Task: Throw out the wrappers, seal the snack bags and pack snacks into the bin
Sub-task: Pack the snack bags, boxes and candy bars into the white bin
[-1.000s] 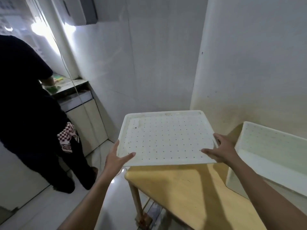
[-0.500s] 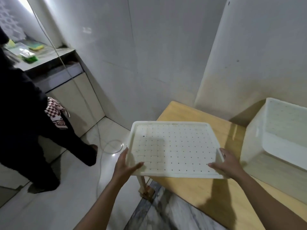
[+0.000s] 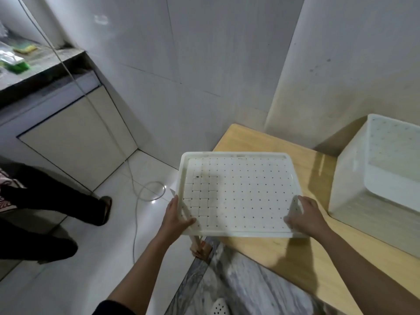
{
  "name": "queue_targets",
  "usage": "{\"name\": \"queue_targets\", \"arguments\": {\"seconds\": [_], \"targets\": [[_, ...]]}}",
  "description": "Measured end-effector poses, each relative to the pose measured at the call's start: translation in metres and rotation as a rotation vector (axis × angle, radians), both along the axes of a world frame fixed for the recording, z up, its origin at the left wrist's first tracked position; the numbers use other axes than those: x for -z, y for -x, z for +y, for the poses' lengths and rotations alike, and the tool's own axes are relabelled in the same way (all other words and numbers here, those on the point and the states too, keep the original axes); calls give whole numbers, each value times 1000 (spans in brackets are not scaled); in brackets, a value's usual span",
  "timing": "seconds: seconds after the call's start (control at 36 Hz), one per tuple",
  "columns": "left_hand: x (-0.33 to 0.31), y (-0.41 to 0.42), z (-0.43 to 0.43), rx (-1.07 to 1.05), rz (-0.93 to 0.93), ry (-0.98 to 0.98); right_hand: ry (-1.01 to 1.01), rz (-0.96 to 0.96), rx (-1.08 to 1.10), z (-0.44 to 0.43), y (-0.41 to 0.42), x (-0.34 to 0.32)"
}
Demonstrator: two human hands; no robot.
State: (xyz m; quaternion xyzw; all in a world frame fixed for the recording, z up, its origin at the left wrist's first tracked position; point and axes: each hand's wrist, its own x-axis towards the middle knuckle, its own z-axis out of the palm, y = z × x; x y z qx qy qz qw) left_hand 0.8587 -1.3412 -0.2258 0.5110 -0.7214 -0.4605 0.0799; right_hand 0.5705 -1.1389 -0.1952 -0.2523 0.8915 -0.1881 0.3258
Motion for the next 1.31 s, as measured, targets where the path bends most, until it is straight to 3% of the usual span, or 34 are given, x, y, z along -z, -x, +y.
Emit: {"name": "queue_targets", "arguments": {"seconds": [0.17,0.36,0.58,0.92,1.31], "targets": [[-47,17,0,78,-153,189,-18,43,-84,-5,5,-33],[-122,59,4,184,-178,468,50,122,-311,-3,15,-116],[-200,139,61,393,-101,686,214,278,-256,80,41,-197],[-232,288,285,816,52,776,192,385,135,352,93,-216],[-204,418,588,1305,300,627,34,338,697,674,68,-188]]}}
